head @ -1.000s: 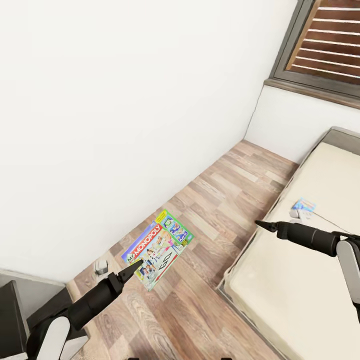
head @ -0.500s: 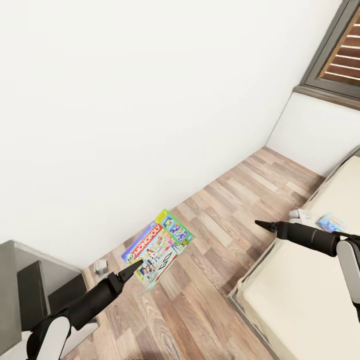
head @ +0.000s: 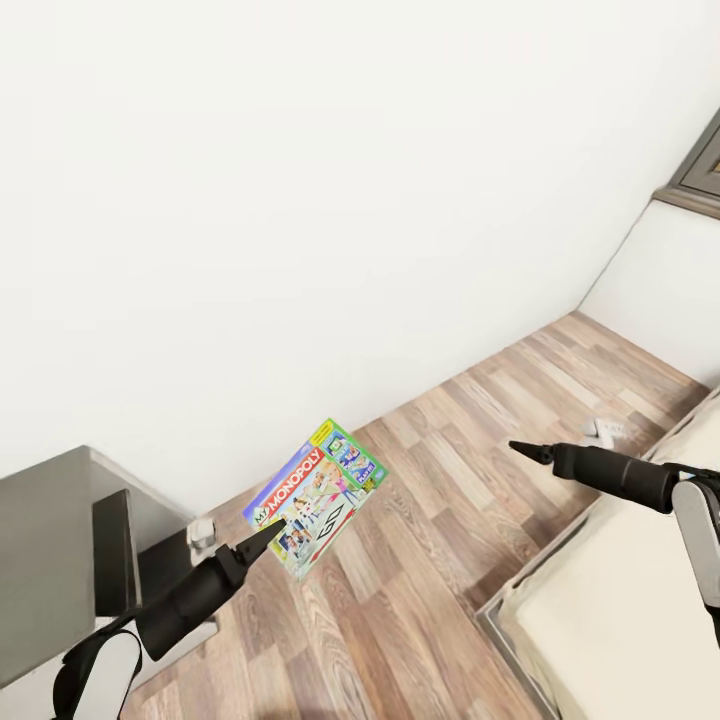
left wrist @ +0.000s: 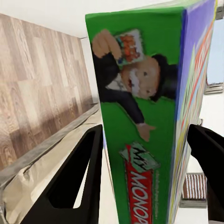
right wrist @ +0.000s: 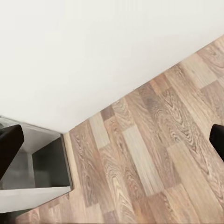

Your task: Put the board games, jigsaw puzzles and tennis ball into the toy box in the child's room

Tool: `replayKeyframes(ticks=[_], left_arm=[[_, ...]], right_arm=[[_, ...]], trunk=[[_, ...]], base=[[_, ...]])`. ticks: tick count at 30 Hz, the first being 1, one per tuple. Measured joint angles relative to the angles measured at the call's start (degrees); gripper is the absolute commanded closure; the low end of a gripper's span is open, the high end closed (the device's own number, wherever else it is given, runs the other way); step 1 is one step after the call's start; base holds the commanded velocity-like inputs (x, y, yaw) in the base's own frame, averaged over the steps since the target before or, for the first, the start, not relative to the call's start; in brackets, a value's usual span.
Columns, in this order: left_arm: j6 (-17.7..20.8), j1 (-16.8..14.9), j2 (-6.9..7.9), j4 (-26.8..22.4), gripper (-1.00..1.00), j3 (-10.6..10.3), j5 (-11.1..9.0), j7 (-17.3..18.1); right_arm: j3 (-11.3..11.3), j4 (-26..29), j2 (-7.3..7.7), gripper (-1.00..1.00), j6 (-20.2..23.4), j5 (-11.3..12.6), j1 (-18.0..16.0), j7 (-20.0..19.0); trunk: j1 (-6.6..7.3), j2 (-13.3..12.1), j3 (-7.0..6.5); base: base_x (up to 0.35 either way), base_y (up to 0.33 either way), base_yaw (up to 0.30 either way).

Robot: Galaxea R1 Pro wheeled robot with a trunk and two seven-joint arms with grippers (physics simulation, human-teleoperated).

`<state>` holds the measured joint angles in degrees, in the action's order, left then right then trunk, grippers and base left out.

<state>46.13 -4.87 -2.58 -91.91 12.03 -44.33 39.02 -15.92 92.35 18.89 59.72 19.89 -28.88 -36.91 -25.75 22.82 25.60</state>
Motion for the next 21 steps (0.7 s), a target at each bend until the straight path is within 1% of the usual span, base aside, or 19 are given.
replayKeyframes(ticks=[4, 5, 6, 9, 21], left_arm=[[-0.02, 0.00, 0.00, -0.02, 1.00, 0.00, -0.01, 0.00], [-0.02, 0.00, 0.00, -0.02, 1.00, 0.00, 0.00, 0.00], [-0.02, 0.00, 0.00, -0.04, 1.00, 0.00, -0.01, 0.02], [-0.03, 0.03, 0.00, -0.06, 1.00, 0.00, 0.00, 0.05], [-0.03, 0.08, 0.08, -0.09, 1.00, 0.00, 0.00, 0.09]], right_arm=[[1.25, 0.00, 0.00, -1.00, 0.00, -0.07, 0.00, 0.00], [1.27, 0.00, 0.00, -1.00, 0.00, -0.09, 0.00, 0.01], [1.81, 0.00, 0.00, -1.00, 0.00, -0.10, 0.00, 0.00], [2.32, 0.00, 0.00, -1.00, 0.00, -0.14, 0.00, 0.00], [2.78, 0.00, 0.00, -1.00, 0.00, -0.18, 0.00, 0.00]], trunk=[[0.00, 0.00, -0.12], [0.00, 0.00, -0.14], [0.00, 0.00, -0.17], [0.00, 0.00, -0.26], [0.00, 0.00, -0.60]], base=[[0.000, 0.000, 0.278], [0.000, 0.000, 0.278], [0.000, 0.000, 0.278], [0.000, 0.000, 0.278], [0.000, 0.000, 0.278]])
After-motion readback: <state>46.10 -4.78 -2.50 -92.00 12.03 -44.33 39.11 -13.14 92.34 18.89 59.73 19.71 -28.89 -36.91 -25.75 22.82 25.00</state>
